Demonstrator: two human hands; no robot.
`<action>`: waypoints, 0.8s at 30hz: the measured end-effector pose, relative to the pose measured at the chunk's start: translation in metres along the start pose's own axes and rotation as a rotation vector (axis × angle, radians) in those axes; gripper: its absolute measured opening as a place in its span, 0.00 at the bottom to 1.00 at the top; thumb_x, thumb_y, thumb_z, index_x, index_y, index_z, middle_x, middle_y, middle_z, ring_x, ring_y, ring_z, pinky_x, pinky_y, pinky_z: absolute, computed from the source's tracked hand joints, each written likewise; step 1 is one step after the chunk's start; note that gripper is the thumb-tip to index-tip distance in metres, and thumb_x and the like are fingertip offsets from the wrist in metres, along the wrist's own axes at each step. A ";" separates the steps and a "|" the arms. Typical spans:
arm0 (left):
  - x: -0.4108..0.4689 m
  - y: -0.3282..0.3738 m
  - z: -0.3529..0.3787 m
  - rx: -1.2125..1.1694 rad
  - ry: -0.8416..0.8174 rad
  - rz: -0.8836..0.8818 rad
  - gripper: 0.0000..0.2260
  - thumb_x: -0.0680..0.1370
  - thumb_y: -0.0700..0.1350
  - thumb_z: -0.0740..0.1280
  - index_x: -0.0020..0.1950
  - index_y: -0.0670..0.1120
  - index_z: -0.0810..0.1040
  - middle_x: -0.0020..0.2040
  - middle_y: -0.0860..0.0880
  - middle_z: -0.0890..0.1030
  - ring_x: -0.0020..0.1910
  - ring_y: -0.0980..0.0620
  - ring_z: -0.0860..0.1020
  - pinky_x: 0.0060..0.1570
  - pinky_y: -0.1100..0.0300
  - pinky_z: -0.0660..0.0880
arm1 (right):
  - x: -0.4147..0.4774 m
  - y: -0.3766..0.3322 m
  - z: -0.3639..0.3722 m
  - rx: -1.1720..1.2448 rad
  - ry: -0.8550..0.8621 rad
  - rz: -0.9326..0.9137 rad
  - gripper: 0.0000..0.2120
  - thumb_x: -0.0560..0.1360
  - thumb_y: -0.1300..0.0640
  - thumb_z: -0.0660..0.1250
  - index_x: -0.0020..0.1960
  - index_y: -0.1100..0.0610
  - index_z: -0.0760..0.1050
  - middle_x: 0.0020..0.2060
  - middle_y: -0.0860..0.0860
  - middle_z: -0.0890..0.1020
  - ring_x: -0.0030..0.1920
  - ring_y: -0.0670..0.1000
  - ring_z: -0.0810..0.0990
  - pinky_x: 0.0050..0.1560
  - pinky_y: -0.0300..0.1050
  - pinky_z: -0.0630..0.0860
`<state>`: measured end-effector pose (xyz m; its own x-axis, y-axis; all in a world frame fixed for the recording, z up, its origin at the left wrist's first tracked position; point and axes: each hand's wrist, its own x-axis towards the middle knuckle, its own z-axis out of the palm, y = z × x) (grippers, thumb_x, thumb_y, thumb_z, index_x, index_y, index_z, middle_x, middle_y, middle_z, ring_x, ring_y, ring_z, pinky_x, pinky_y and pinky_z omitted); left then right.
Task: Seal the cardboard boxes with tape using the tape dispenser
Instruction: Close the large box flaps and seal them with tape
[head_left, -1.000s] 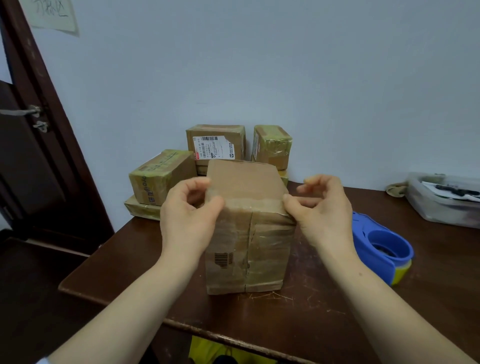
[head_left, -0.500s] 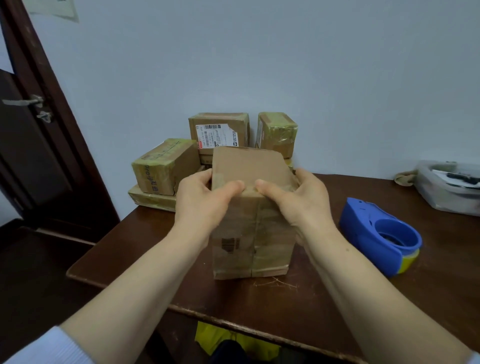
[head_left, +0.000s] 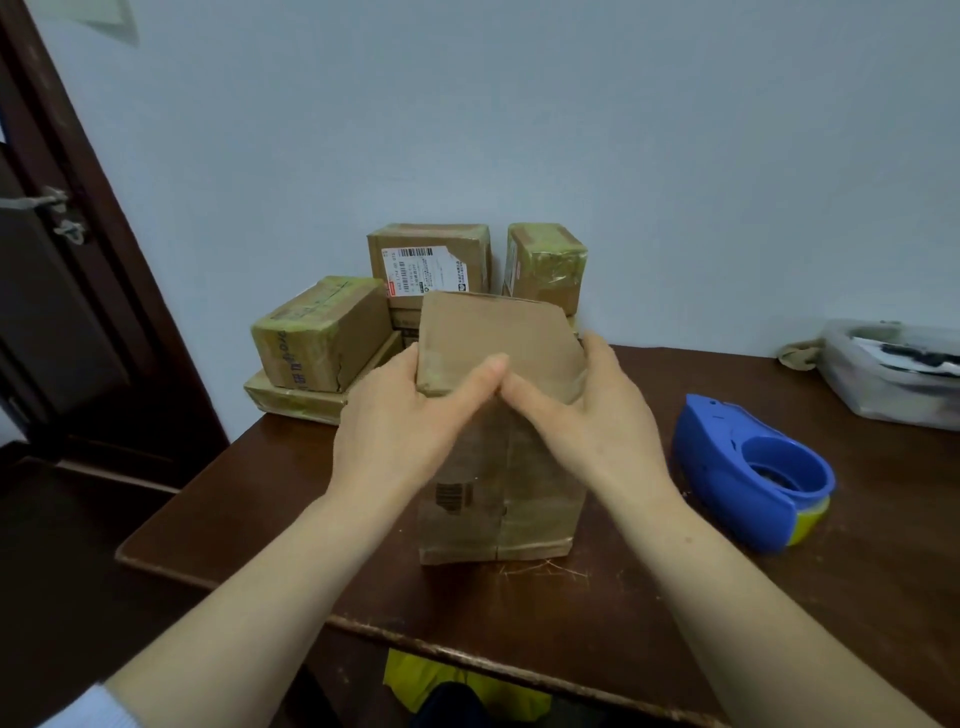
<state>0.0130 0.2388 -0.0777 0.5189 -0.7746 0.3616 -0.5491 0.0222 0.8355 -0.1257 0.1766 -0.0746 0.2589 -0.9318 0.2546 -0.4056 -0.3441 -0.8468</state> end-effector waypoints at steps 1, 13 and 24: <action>0.000 -0.002 0.000 0.001 0.018 -0.011 0.19 0.66 0.71 0.64 0.44 0.60 0.83 0.39 0.58 0.84 0.43 0.57 0.82 0.46 0.50 0.79 | 0.000 -0.003 0.003 -0.020 -0.004 0.011 0.39 0.67 0.34 0.68 0.72 0.49 0.60 0.55 0.42 0.72 0.56 0.44 0.72 0.51 0.42 0.71; 0.008 -0.004 -0.003 -0.106 0.039 -0.073 0.16 0.78 0.53 0.62 0.39 0.47 0.84 0.37 0.60 0.81 0.41 0.53 0.78 0.51 0.51 0.75 | 0.005 0.031 -0.007 0.705 0.120 0.167 0.21 0.75 0.62 0.68 0.67 0.60 0.72 0.60 0.53 0.80 0.58 0.45 0.79 0.62 0.42 0.75; 0.006 -0.003 0.001 -0.115 0.074 -0.083 0.12 0.72 0.56 0.60 0.31 0.65 0.78 0.39 0.59 0.83 0.46 0.48 0.80 0.49 0.45 0.77 | 0.009 0.027 0.001 0.638 0.180 0.163 0.13 0.76 0.61 0.67 0.59 0.54 0.79 0.53 0.43 0.82 0.54 0.41 0.79 0.56 0.37 0.75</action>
<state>0.0168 0.2331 -0.0786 0.6085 -0.7284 0.3149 -0.4256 0.0353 0.9042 -0.1337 0.1594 -0.0960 0.0662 -0.9897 0.1272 0.1834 -0.1132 -0.9765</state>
